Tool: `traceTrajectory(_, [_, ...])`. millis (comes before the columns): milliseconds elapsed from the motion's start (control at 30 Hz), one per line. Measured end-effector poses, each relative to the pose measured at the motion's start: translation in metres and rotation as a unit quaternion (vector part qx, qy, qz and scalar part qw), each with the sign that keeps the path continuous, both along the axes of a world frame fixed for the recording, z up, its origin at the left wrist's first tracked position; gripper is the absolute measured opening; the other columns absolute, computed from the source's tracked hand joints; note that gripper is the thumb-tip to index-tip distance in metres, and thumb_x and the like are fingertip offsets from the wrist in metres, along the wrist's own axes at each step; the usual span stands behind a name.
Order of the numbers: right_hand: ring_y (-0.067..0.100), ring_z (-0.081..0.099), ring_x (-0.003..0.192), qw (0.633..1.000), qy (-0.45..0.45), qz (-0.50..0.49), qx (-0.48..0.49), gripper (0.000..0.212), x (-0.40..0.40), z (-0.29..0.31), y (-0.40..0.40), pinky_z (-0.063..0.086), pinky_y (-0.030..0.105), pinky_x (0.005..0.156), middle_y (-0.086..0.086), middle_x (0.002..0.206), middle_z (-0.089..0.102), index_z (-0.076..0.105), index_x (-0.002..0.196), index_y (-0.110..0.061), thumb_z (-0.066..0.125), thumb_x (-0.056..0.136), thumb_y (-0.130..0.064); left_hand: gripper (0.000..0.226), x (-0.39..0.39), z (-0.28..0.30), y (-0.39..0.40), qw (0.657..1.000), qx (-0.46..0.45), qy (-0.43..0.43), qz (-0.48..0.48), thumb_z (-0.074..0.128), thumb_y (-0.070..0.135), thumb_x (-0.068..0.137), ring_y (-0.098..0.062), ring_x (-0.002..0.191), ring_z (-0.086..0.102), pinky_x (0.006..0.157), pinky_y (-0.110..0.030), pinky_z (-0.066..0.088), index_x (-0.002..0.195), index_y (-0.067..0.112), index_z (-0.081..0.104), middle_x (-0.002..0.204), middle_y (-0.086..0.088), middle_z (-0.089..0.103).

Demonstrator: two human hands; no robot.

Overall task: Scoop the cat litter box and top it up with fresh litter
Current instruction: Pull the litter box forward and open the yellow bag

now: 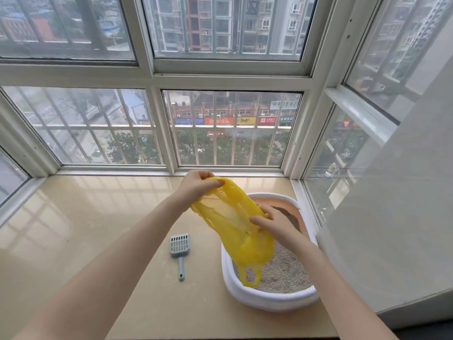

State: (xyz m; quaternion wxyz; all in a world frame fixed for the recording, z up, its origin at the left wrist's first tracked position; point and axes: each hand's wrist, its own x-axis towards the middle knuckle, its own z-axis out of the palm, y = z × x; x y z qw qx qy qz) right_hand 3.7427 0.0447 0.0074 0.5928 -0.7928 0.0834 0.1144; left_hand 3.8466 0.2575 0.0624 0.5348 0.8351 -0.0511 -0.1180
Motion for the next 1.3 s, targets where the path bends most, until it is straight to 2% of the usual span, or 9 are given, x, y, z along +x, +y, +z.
traceTrajectory(233, [0.021,0.062,0.077,0.996,0.011,-0.084,-0.039,0.023,0.019,0.002,0.011,0.050,0.033,0.071,0.004,0.082,0.067,0.067,0.092,-0.009,0.054,0.088,-0.027,0.070,-0.001,-0.011,-0.019,0.979,-0.159,0.122,0.026,0.079,0.051,0.060,-0.030,0.097,0.064,0.086,-0.048,0.051,0.108,0.003,0.064,0.104,-0.016,0.065])
traceTrajectory(333, [0.030,0.066,0.085,0.980,0.072,-0.172,0.067,0.026,0.022,-0.005,0.000,0.054,0.042,0.080,0.017,0.094,0.070,0.068,0.101,-0.002,0.056,0.089,-0.021,0.070,-0.008,-0.030,-0.018,0.964,-0.127,0.232,0.023,0.069,0.065,0.068,-0.029,0.114,0.054,0.096,-0.042,0.043,0.121,0.021,0.052,0.121,-0.012,0.055])
traceTrajectory(500, [0.032,0.067,0.082,0.929,0.111,-0.288,0.204,0.020,0.022,-0.019,-0.014,0.057,0.042,0.070,0.019,0.091,0.070,0.066,0.099,-0.002,0.051,0.093,-0.014,0.063,-0.042,-0.072,-0.036,0.901,-0.124,0.380,-0.169,0.069,0.054,0.076,-0.025,0.097,0.066,0.079,-0.037,0.053,0.127,0.021,0.054,0.116,-0.010,0.067])
traceTrajectory(633, [0.030,0.064,0.073,0.910,0.097,-0.364,0.172,0.018,0.019,-0.030,-0.025,0.052,0.037,0.062,0.016,0.082,0.066,0.065,0.090,-0.003,0.047,0.089,-0.007,0.027,-0.049,-0.076,-0.062,0.949,-0.117,0.287,-0.064,0.062,0.013,0.089,-0.022,0.080,0.065,0.069,-0.031,0.055,0.114,0.001,0.061,0.096,-0.012,0.067])
traceTrajectory(800, [0.025,0.060,0.068,0.865,0.089,-0.436,0.231,0.028,0.012,-0.036,-0.044,0.052,0.030,0.044,0.012,0.080,0.061,0.059,0.102,-0.005,0.035,0.093,0.005,0.011,-0.024,-0.079,-0.056,0.993,0.068,0.057,0.078,0.048,0.002,0.083,-0.023,0.071,0.047,0.057,-0.031,0.036,0.077,0.012,0.047,0.073,-0.004,0.050])
traceTrajectory(933, [0.024,0.061,0.075,0.917,0.108,-0.343,0.173,0.024,0.001,-0.035,-0.049,0.055,0.031,0.052,0.010,0.089,0.060,0.050,0.112,-0.006,0.052,0.088,-0.001,0.008,-0.014,-0.070,-0.056,0.994,0.018,0.104,0.037,0.054,0.007,0.077,-0.024,0.070,0.053,0.061,-0.028,0.042,0.083,0.010,0.058,0.073,-0.006,0.056])
traceTrajectory(1100, [0.009,0.056,0.089,0.972,-0.020,-0.233,-0.015,0.046,0.003,-0.024,-0.065,0.045,0.025,0.069,-0.012,0.098,0.054,0.044,0.108,-0.033,0.077,0.079,-0.019,0.015,-0.007,-0.066,-0.043,0.979,0.012,0.192,-0.068,0.064,0.004,0.081,-0.024,0.074,0.061,0.073,-0.033,0.053,0.096,0.006,0.065,0.084,-0.013,0.063])
traceTrajectory(1200, [0.019,0.059,0.087,0.973,0.005,-0.207,-0.099,0.025,0.015,-0.031,-0.066,0.046,0.030,0.067,-0.005,0.089,0.058,0.054,0.100,-0.018,0.071,0.083,-0.025,0.043,-0.010,-0.067,-0.034,0.975,-0.005,0.202,-0.089,0.077,0.005,0.065,-0.028,0.080,0.064,0.074,-0.037,0.056,0.106,0.009,0.065,0.094,-0.018,0.066])
traceTrajectory(1300, [0.026,0.053,0.083,0.959,0.014,-0.230,-0.167,0.010,0.021,-0.042,-0.064,0.038,0.031,0.064,0.001,0.083,0.055,0.052,0.093,-0.013,0.054,0.084,-0.010,0.052,-0.011,-0.074,-0.020,0.988,0.004,0.155,-0.019,0.063,0.005,0.057,-0.029,0.081,0.060,0.066,-0.034,0.053,0.108,0.015,0.058,0.100,-0.017,0.061])
